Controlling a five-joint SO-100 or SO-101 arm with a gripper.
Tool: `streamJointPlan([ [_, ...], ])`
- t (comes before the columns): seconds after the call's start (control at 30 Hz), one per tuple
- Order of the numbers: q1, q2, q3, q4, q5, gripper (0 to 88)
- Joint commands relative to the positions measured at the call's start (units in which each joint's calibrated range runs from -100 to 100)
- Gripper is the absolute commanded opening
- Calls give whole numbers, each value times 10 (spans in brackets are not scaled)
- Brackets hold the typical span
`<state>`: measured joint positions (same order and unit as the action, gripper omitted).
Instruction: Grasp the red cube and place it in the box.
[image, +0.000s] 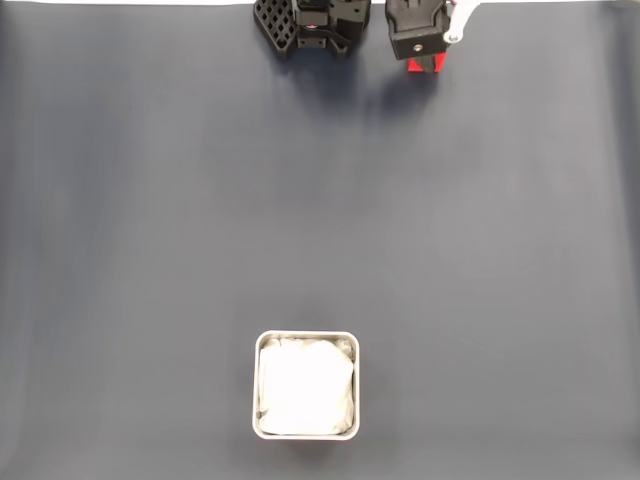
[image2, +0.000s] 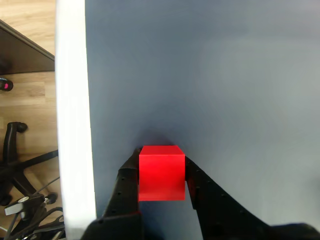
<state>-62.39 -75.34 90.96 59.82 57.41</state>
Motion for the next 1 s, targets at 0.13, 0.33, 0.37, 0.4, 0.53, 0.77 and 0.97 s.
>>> streamJointPlan([
  [0.13, 0, 26, -61, -4, -17, 62],
  [0.33, 7, 39, -111, 7, -21, 60],
  [0.37, 11, 42, -120, 9, -21, 59],
  [0.4, 15, 45, -129, 10, -21, 59],
  [0.53, 36, 52, -158, 12, -18, 55],
  [0.77, 70, 74, -213, 21, -19, 51],
  [0.97, 97, 99, -261, 23, -26, 51],
])
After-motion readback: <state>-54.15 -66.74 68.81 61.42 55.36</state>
